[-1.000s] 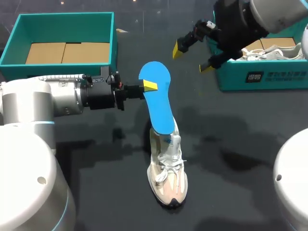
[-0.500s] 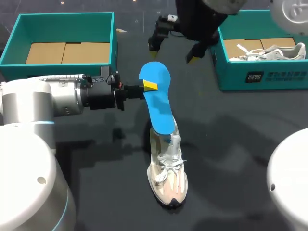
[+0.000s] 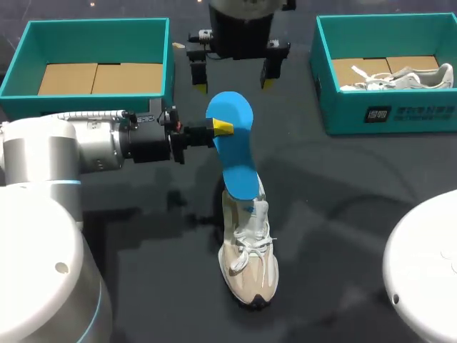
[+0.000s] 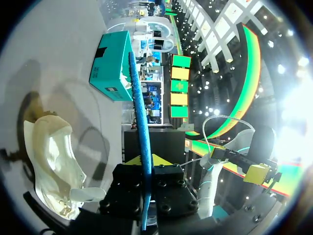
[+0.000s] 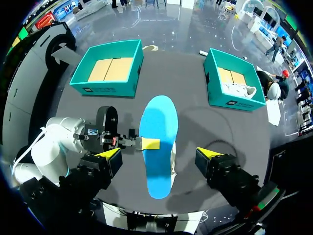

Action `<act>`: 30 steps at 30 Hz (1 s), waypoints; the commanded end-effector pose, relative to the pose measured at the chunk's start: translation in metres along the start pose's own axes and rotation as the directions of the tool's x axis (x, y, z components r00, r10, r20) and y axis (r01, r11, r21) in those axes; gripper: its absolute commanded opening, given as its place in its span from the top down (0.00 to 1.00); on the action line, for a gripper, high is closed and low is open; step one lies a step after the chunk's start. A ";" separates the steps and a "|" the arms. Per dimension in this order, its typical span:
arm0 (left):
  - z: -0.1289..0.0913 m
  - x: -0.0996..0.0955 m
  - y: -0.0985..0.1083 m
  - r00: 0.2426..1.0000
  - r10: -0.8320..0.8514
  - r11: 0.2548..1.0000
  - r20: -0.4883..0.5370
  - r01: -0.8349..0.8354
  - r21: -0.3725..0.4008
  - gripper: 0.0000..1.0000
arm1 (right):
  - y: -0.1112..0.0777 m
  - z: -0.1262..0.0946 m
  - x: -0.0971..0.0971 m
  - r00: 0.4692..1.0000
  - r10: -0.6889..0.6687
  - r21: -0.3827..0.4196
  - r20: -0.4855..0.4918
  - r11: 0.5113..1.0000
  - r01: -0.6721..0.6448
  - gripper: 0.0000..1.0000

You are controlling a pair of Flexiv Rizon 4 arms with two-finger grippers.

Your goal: Take the shoe out of the shoebox, open the shoe tongue, remove and reinsert the insole, then place the shoe into the shoebox

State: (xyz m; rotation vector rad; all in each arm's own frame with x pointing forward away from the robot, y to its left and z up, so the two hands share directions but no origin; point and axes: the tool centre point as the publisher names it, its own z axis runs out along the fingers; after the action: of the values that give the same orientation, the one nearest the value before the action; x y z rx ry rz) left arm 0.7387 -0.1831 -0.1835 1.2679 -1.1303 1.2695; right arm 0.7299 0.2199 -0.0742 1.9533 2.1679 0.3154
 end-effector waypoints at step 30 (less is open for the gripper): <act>-0.001 0.000 0.000 1.000 -0.001 1.000 0.003 0.001 -0.002 1.00 | -0.001 0.010 -0.053 0.942 0.115 0.043 -0.316 0.993 -0.107 0.00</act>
State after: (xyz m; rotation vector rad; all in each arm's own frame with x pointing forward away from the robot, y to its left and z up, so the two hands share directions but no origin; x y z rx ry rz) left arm 0.7387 -0.1831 -0.1835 1.2679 -1.1303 1.2695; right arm 0.7368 0.1791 -0.0798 2.0916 2.0910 0.2898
